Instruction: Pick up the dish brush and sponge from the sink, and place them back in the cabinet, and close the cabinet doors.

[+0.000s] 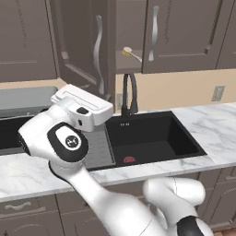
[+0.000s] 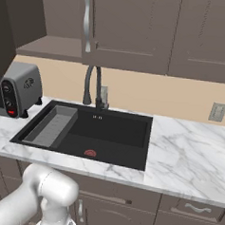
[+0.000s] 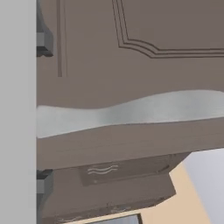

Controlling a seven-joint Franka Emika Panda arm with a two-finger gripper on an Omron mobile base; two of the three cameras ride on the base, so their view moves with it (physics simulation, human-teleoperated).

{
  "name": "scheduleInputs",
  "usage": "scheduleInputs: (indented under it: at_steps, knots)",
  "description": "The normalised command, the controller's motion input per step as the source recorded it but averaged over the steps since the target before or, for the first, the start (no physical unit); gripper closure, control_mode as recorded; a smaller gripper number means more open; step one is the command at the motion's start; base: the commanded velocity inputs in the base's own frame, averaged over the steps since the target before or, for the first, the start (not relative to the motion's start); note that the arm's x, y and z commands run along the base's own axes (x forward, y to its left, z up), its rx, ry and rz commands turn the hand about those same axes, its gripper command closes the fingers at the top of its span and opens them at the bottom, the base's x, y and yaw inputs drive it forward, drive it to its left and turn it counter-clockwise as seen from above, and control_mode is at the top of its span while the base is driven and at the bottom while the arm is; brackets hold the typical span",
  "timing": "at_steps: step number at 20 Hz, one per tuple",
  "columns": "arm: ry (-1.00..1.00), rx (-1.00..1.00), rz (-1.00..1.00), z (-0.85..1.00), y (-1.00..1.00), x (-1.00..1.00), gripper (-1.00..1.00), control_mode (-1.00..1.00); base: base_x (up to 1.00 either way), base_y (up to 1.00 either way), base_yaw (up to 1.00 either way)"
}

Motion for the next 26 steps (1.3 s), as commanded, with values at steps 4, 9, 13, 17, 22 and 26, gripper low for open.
scheduleInputs:
  at_steps: [4, 9, 13, 17, 22, 26]
  knots:
    - [0.00, 0.00, 0.00, 0.00, -0.26, 0.73, -1.00, -1.00, 0.00, 0.00, 0.00]
    - [0.00, 0.00, 0.00, -0.02, -0.23, 0.71, -1.00, -1.00, 0.00, 0.00, 0.00]
    - [0.00, 0.00, 0.00, -0.07, -0.19, 0.69, -1.00, -1.00, 0.00, 0.00, 0.00]
    - [0.00, 0.00, 0.00, -0.09, -0.13, 0.70, -1.00, -1.00, 0.00, 0.00, 0.00]
    - [0.00, 0.00, 0.00, -0.10, -0.12, 0.72, -1.00, -1.00, 0.00, 0.00, 0.00]
    - [0.00, 0.00, 0.00, -0.09, -0.17, 0.65, -1.00, -1.00, 0.00, 0.00, 0.00]
